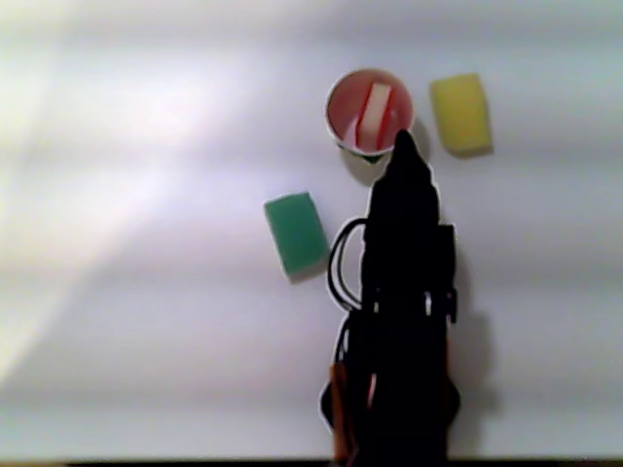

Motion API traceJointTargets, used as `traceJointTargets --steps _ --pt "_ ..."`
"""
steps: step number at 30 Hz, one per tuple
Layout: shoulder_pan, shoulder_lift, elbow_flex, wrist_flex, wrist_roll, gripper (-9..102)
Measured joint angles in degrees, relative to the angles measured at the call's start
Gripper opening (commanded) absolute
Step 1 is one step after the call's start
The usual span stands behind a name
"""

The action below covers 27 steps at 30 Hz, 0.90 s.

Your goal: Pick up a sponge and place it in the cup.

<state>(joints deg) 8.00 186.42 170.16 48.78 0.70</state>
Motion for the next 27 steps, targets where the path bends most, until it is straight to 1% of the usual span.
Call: traceJointTargets --steps 4,6,9,14,17,27 --pt "0.5 -0.9 5.2 0.0 0.1 0" --pt "1.1 0.6 7.2 1.5 0.1 0" --pt "0.9 0.5 7.2 7.0 -0.5 0" --pt "1.2 0.5 7.2 19.3 -0.6 0" --pt "0.7 0.5 7.2 23.5 -0.9 0" --pt "0.9 0.6 7.0 25.2 -1.7 0"
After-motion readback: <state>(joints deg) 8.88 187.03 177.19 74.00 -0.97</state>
